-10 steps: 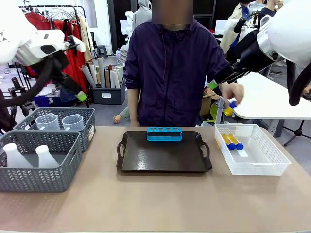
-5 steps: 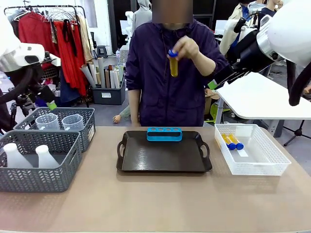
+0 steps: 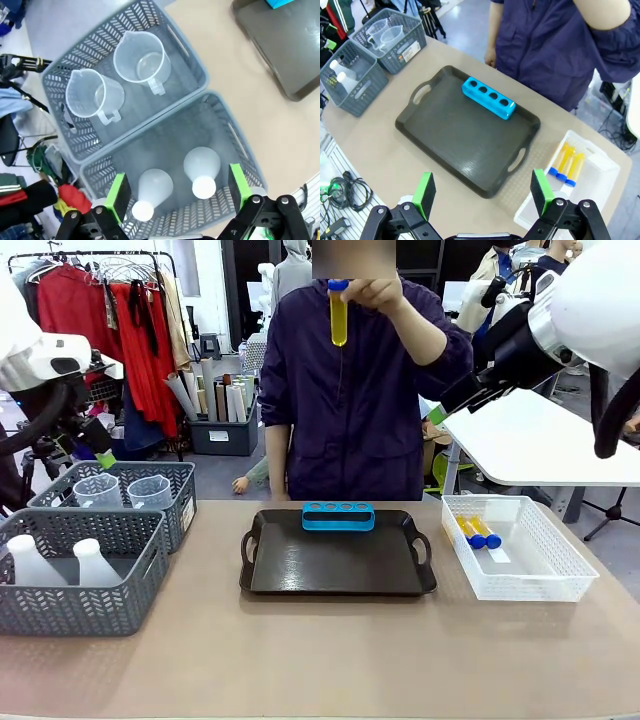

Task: Prepare the laboratory tools.
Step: Pick up one Large Measuring Cup and place it on the Handle tray.

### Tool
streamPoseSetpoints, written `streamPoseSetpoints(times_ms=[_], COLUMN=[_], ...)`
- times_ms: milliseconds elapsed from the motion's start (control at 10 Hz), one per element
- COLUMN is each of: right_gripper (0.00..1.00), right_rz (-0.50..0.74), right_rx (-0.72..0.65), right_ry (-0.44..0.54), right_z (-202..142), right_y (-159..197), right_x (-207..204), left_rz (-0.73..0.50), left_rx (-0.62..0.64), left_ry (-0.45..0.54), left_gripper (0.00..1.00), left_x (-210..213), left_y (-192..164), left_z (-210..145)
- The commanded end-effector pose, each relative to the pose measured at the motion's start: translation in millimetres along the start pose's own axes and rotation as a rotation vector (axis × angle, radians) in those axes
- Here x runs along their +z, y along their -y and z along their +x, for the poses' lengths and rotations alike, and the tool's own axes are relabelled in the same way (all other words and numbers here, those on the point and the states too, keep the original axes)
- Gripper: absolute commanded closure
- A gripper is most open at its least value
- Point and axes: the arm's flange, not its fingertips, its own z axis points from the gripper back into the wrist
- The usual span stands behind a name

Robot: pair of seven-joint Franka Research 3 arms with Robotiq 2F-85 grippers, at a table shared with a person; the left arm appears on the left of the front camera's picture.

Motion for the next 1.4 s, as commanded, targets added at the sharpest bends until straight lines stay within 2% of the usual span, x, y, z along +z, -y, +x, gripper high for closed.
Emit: streamPoseSetpoints(times_ms=[0,100,700,900,1000,1300], right_gripper=[0.00,0.00,0.00,0.00,0.00,0.00], right_rz=[0.011,0.011,0.011,0.011,0.011,0.011], right_rx=[-0.003,-0.003,-0.003,-0.003,-0.003,-0.003], right_ry=[0.003,0.003,0.003,0.003,0.003,0.003], right_z=[0,0,0,0,0,0], right_y=[0,0,0,0,0,0], right_x=[0,0,0,0,0,0], left_rz=[0.000,0.085,0.095,0.070,0.072,0.075], left_rx=[0.002,0.059,0.204,0.238,0.238,0.268], left_ry=[-0.001,-0.054,-0.057,-0.092,-0.063,-0.068], left_gripper=[0.00,0.00,0.00,0.00,0.00,0.00], left_x=[-1,-22,-107,-129,-136,-157], left_y=[-1,-20,-103,-118,-122,-134], left_z=[0,-2,-21,-19,-16,-5])
